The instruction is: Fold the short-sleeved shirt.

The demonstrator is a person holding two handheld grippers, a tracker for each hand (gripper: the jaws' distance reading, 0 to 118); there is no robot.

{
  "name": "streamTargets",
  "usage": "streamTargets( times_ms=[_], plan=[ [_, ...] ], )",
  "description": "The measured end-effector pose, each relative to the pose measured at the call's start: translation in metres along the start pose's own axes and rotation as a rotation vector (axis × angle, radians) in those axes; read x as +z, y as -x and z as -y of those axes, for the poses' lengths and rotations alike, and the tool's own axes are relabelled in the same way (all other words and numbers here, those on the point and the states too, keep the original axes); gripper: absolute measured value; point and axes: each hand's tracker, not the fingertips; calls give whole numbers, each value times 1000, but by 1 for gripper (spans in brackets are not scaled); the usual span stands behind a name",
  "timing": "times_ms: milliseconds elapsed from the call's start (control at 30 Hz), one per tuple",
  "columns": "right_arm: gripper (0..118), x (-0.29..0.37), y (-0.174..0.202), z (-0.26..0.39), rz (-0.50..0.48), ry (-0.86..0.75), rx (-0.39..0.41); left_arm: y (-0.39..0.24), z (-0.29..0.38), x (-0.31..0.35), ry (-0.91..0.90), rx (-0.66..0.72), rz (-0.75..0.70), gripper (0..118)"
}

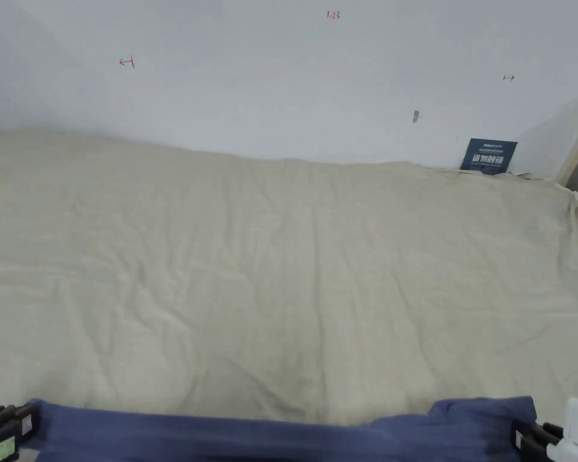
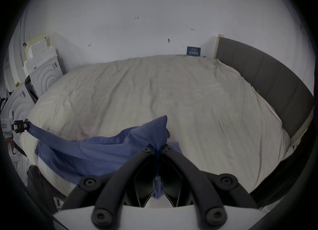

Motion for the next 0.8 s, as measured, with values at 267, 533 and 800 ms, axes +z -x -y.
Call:
streamTargets(
  times_ms=[267, 533, 800],
  plan=[
    [3, -36, 4, 74, 79, 220, -4, 1, 56, -27, 198, -47, -97, 0],
    [3, -51, 10, 88, 109, 224, -20, 0, 66, -36, 212, -28, -128, 0],
    [8, -48, 20, 84, 133, 208, 1, 0, 64, -30, 192, -2, -117, 5]
  ],
)
